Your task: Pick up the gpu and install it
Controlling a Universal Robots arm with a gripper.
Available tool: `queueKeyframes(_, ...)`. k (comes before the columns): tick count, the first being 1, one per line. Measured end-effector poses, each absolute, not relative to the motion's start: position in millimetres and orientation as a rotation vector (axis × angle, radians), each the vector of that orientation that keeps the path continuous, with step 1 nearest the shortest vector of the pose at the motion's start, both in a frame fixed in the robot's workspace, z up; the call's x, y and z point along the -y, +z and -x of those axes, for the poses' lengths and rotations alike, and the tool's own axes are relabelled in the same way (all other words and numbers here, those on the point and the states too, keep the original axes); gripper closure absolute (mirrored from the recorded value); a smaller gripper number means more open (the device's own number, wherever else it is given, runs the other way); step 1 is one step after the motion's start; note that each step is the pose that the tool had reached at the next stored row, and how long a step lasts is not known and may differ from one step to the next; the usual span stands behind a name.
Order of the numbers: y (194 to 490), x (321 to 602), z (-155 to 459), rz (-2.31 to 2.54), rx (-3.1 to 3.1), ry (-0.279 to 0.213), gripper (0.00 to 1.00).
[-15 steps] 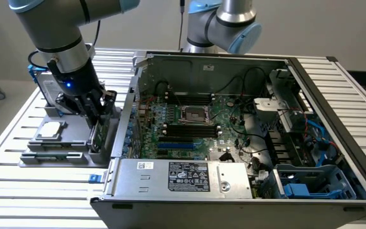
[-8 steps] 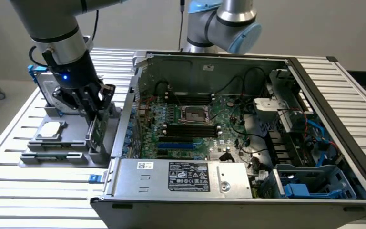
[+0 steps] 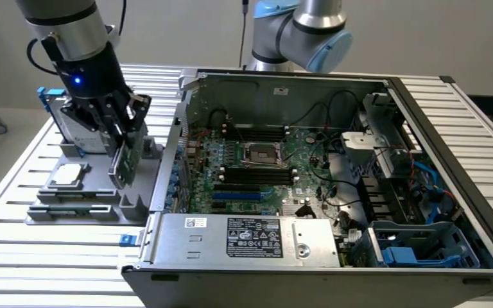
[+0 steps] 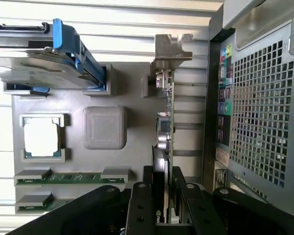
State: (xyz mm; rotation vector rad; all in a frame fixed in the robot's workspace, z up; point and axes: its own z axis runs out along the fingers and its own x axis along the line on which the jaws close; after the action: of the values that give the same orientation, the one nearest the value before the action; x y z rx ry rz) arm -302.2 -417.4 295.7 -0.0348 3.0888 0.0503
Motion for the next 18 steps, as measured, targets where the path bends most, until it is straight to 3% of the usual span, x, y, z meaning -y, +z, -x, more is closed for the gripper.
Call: queueKeyframes(18,377.6,418.0,268.2,0.035,-3.089,0.051,0.74)
